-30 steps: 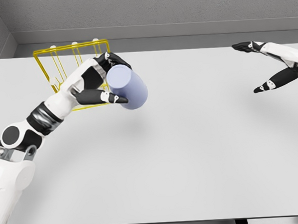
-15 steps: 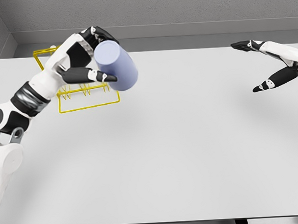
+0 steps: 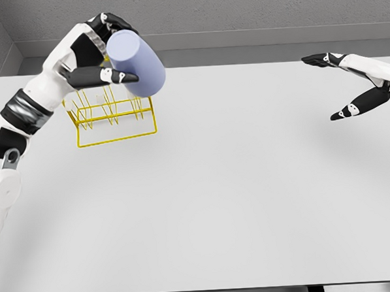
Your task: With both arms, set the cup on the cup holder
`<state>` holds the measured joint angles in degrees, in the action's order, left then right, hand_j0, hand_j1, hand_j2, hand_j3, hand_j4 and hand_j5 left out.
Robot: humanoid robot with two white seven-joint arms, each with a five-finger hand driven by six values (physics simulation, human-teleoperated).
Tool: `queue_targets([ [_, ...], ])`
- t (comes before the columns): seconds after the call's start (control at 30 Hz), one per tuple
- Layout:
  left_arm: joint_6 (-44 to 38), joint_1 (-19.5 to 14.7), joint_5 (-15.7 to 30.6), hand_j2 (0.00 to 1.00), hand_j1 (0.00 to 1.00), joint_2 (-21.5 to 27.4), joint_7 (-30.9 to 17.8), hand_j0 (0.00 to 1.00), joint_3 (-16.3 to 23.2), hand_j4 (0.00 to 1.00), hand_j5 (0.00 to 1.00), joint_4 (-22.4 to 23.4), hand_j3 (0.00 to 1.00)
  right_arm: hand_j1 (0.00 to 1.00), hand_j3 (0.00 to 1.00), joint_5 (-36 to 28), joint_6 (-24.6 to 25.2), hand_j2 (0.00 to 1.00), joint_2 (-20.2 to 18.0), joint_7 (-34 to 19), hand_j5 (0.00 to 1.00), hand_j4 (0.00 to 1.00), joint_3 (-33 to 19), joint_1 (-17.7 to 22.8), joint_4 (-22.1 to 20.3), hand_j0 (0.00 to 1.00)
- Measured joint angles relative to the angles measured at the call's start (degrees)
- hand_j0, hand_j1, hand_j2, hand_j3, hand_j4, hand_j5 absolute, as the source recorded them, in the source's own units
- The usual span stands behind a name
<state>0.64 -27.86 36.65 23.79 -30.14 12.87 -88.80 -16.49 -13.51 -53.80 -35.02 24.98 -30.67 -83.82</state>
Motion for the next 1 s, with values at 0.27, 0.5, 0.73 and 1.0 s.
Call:
queue_targets([
  [0.27,-0.07,-0.70,0.02,0.36,0.36,0.08,-0.08,0.36,-1.39,0.36,0.36,1.53,0.36,1.00,1.00,-0.02,0.00,1.00,0.00,0.00,1.00,1.00,0.00,0.00,0.00,1.00],
  [0.5,-0.09,-1.32,-0.16,0.36,0.36,0.14,-0.14,0.36,-1.66,0.36,0.36,3.54,0.36,1.00,1.00,0.00,0.00,1.00,0.03,0.00,1.00,1.00,0.02,0.00,-0.03,1.00],
  [0.73,-0.01,-1.05,-0.08,0.36,0.36,0.86,-0.47,0.36,-1.73,0.36,0.36,3.74,0.36,1.00,1.00,0.01,0.00,1.00,0.14,0.00,1.00,1.00,0.06,0.00,-0.08,1.00],
  [1.0,-0.02,-0.88,-0.30,0.36,0.36,1.15,-0.81,0.36,-2.46,0.36,0.36,5.04,0.36,1.00,1.00,0.01,0.00,1.00,0.17,0.00,1.00,1.00,0.58,0.00,-0.04,1.00],
])
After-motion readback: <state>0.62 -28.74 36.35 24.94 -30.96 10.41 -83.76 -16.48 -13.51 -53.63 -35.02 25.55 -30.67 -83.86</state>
